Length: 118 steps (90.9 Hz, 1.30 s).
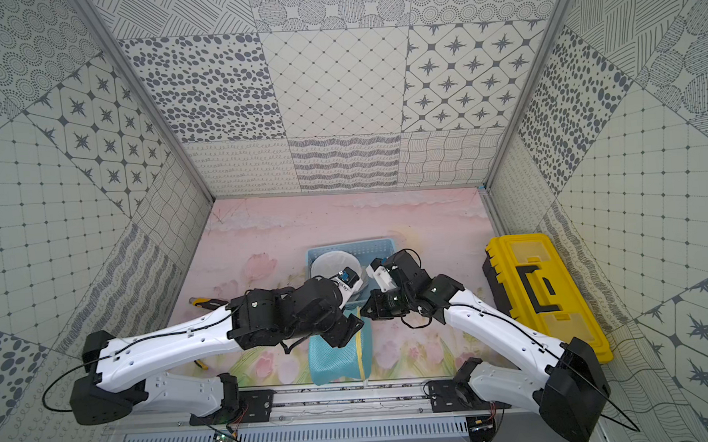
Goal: Turn the laundry bag inside out
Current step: Zip the zipper on the laundry bag.
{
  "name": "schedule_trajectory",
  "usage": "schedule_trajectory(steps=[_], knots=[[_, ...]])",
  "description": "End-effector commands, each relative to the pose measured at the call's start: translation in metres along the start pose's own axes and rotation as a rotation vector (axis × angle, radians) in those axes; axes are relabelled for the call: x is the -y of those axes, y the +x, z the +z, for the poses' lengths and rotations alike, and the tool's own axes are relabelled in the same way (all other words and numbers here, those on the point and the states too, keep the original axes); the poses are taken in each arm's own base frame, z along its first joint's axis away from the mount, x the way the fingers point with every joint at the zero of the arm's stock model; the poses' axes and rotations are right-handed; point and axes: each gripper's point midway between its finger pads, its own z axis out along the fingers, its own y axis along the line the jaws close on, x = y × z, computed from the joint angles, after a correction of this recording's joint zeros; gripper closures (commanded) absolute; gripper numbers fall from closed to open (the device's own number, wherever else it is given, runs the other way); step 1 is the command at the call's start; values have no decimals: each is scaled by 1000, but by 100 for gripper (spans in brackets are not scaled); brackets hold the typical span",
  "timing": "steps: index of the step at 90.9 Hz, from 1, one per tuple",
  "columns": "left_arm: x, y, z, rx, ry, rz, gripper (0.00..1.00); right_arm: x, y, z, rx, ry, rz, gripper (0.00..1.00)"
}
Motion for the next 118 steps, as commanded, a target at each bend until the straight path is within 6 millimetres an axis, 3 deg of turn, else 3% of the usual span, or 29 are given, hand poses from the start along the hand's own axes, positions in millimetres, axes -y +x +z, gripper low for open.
schedule_trajectory(steps=[1, 11, 23, 35, 48, 69, 86, 102, 118], knots=[[21, 4, 28, -12, 27, -8, 33, -11, -6, -8, 47, -13, -18, 100], [10, 22, 43, -77, -58, -4, 37, -15, -4, -9, 52, -20, -23, 100], [-3, 33, 38, -95, -102, 2, 44, -16, -2, -13, 62, -26, -18, 100], [-8, 42, 36, -120, -120, 31, 60, -15, 0, -14, 64, -29, -9, 100], [-16, 52, 38, -158, -121, 37, 65, -19, 2, -18, 69, -43, -5, 100], [-24, 51, 25, -140, -62, -4, 82, -22, 3, -24, 77, -55, 4, 100], [-15, 47, 19, -96, 43, -37, 100, -23, 3, -21, 77, -57, 4, 100], [-3, 45, 10, -70, 131, -25, 100, -1, 0, -16, 100, 9, 33, 100], [0, 48, -2, -64, 181, -9, 100, 40, 0, -12, 111, 91, 107, 100]])
